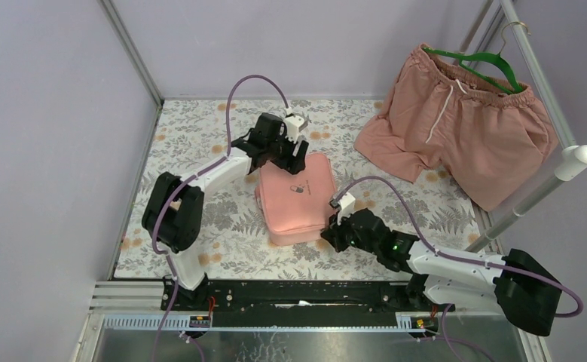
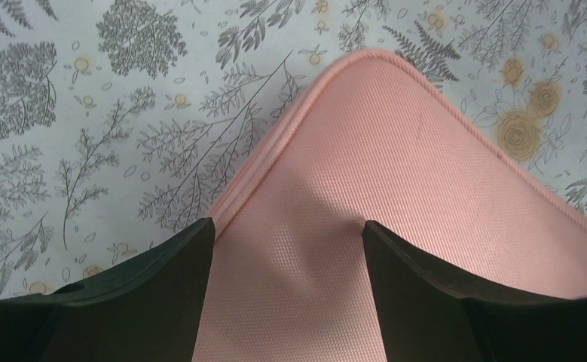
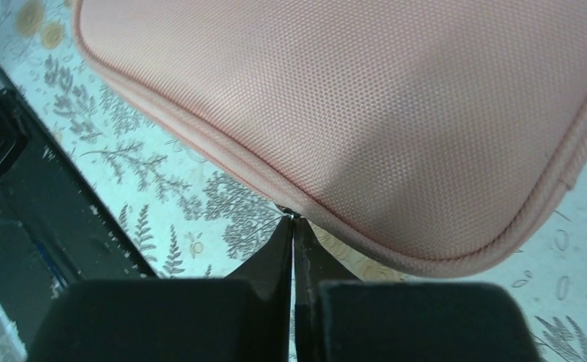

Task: Organize the medicine kit
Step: Zip the medicine box at the center of the board.

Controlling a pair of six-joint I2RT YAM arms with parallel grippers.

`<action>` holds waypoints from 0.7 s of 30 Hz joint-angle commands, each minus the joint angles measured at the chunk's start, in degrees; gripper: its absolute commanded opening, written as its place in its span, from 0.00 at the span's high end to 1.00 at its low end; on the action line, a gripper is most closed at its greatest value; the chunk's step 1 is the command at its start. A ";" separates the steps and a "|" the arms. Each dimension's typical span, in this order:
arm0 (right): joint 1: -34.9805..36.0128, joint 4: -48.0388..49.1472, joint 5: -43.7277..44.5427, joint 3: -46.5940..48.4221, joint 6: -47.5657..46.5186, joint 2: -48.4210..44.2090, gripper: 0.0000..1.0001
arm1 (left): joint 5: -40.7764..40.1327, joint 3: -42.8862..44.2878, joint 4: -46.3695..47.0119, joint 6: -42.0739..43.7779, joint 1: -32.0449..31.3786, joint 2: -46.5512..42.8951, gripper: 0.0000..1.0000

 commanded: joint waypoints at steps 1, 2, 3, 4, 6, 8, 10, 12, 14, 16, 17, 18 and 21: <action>-4.63 -0.88 4.03 0.50 -0.15 -2.14 1.00 | -0.15 -3.68 -0.44 1.61 1.39 -2.85 0.20; -5.91 -1.11 3.39 0.80 -0.73 -2.32 1.00 | -0.58 -4.48 -0.44 1.44 1.67 -3.44 0.20; -7.21 -1.29 2.68 1.13 -1.29 -2.33 1.00 | -0.74 -5.16 -0.64 1.19 1.95 -3.95 0.20; -8.51 -1.55 1.65 1.54 -2.05 -2.19 1.00 | -0.70 -5.89 -0.65 0.96 2.39 -4.40 0.20; -10.83 -1.49 -0.42 2.52 -3.26 -1.38 1.00 | -0.50 -7.27 -0.78 0.50 3.00 -5.50 0.20; -12.54 -1.35 -2.24 3.61 -4.65 -0.11 1.00 | -0.72 -8.25 -1.78 0.14 3.18 -6.14 0.20; -13.87 -0.76 -3.77 4.79 -6.01 1.67 1.00 | -0.90 -8.99 -3.28 -0.32 3.22 -7.20 0.20; -15.44 0.10 -5.94 6.17 -7.37 3.85 1.00 | -1.54 -10.07 -4.62 -0.99 3.23 -8.52 0.20; -16.99 1.13 -7.93 7.86 -8.62 6.35 1.00 | -2.07 -11.74 -5.37 -1.53 3.31 -10.35 0.20; -18.61 1.50 -9.62 9.89 -10.45 9.15 1.00 | -2.99 -13.80 -6.07 -1.63 3.31 -12.51 0.20; -19.30 1.56 -10.52 11.02 -11.63 10.49 1.00 | -3.56 -14.95 -6.24 -1.40 3.31 -13.82 0.20; -19.82 1.73 -11.43 12.17 -13.24 11.90 0.99 | -4.56 -16.11 -6.37 -1.24 3.32 -15.19 0.20; -21.66 2.25 -14.18 15.33 -16.25 16.03 0.99 | -6.87 -18.24 -7.34 -1.65 3.31 -19.18 0.20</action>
